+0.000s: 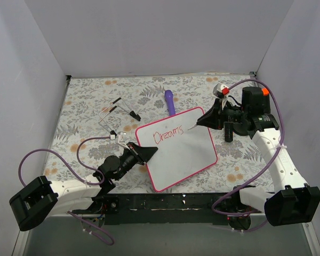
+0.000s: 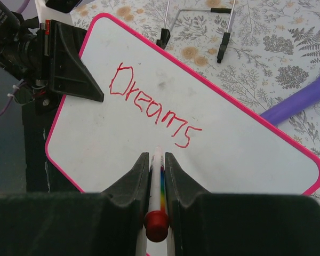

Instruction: Write a sentence on the whiteboard

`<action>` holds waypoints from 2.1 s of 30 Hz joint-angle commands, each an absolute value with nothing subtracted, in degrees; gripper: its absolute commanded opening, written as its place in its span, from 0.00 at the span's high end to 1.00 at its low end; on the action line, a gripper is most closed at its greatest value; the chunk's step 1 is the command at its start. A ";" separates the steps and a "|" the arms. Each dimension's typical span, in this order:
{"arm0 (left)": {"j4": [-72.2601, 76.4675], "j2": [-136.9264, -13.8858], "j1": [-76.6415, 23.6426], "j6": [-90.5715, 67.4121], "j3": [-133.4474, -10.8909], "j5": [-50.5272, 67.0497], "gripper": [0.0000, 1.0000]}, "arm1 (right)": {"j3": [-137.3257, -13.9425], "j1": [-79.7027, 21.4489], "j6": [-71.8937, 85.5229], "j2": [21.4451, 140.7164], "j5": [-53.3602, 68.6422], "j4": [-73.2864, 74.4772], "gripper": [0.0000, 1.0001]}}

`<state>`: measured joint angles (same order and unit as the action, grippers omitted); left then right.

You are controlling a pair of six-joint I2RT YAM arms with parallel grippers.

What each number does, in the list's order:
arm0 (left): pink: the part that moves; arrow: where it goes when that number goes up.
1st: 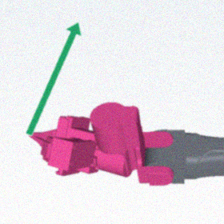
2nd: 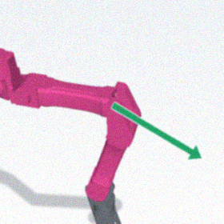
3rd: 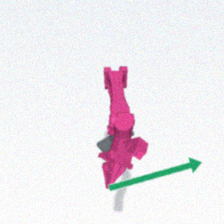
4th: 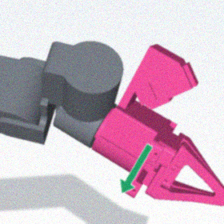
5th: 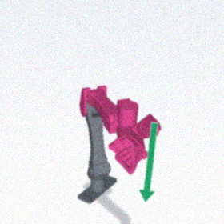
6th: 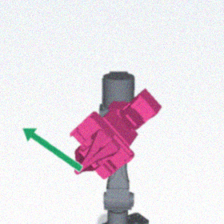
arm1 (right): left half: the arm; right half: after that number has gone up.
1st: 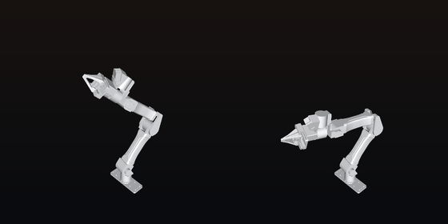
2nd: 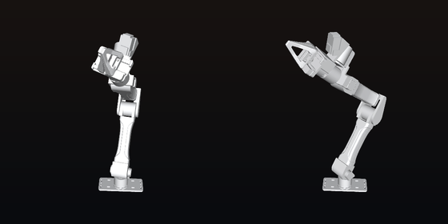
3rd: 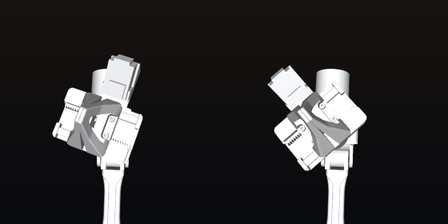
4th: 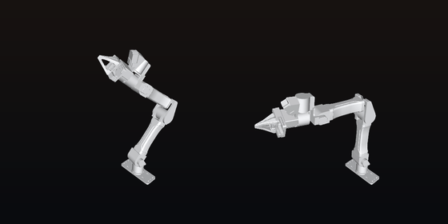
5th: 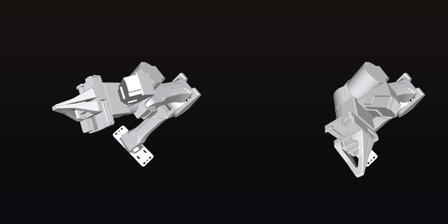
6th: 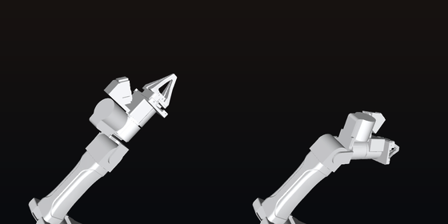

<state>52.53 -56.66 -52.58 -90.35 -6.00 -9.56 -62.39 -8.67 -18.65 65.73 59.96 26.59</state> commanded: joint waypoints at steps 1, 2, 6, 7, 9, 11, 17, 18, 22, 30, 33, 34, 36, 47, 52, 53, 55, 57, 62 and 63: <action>62.75 -53.88 -52.03 -91.58 -6.77 -8.96 1.00 | -61.53 -8.00 -19.42 63.90 62.31 24.35 0.99; 62.84 -53.88 -51.86 -91.67 -6.59 -8.88 1.00 | -61.44 -7.74 -19.60 63.90 62.58 24.35 0.99; 63.02 -53.70 -51.68 -91.85 -6.59 -8.62 1.00 | -61.26 -7.30 -19.77 63.90 63.46 24.35 0.99; 63.02 -53.61 -51.59 -91.93 -6.50 -8.53 1.00 | -61.17 -7.29 -19.86 63.98 63.54 24.43 0.99; 63.19 -53.70 -51.42 -92.11 -6.33 -8.18 1.00 | -61.00 -7.21 -20.21 63.81 63.90 24.61 0.99; 63.37 -53.53 -51.24 -92.20 -6.33 -8.00 1.00 | -60.73 -7.03 -20.39 63.81 63.90 24.78 0.99; 63.28 -53.00 -50.80 -92.72 -5.89 -7.38 1.00 | -60.12 -6.86 -21.36 63.54 64.51 25.14 0.99; 63.28 -53.00 -50.71 -92.81 -5.80 -7.30 1.00 | -60.03 -6.86 -21.44 63.54 64.51 25.22 0.99; 63.72 -53.09 -50.45 -93.08 -5.63 -7.03 1.00 | -59.59 -6.77 -21.88 63.63 64.86 25.40 0.99; 64.33 -53.26 -50.10 -93.51 -5.27 -6.42 1.00 | -58.98 -6.59 -22.24 63.37 65.21 25.31 0.99; 64.42 -53.44 -50.01 -93.69 -5.27 -6.33 1.00 | -58.89 -6.42 -22.41 63.28 65.30 25.31 0.99; 64.51 -53.61 -49.84 -93.78 -5.27 -6.15 1.00 | -58.80 -6.42 -22.41 63.28 65.39 25.31 0.99; 64.51 -53.79 -49.92 -93.95 -5.36 -6.06 1.00 | -58.80 -6.42 -22.50 63.28 65.39 25.31 0.99; 65.04 -53.96 -49.57 -94.57 -5.19 -4.92 1.00 | -58.27 -6.24 -22.50 63.02 65.65 25.14 0.99; 65.39 -54.32 -49.39 -94.83 -5.01 -4.57 1.00 | -58.10 -6.15 -22.50 63.02 65.57 24.96 0.99; 65.39 -54.23 -49.31 -94.92 -5.01 -4.57 1.00 | -58.01 -6.15 -22.50 63.02 65.57 24.96 0.99; 65.39 -54.32 -49.22 -94.92 -5.01 -4.48 1.00 | -58.01 -6.07 -22.50 63.02 65.57 24.96 0.99; 65.48 -54.32 -49.22 -94.92 -5.01 -4.39 1.00 | -57.92 -6.15 -22.50 63.11 65.57 24.87 0.99; 65.83 -54.58 -49.04 -95.10 -5.01 -4.04 1.00 | -57.83 -6.15 -22.41 63.19 65.48 24.79 0.99; 65.83 -54.58 -49.04 -95.18 -5.01 -3.96 1.00 | -57.83 -6.07 -22.41 63.02 65.48 24.79 0.99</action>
<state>54.68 -56.16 -49.34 -92.44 -4.12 -4.78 -58.26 -6.42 -21.69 64.20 64.29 26.46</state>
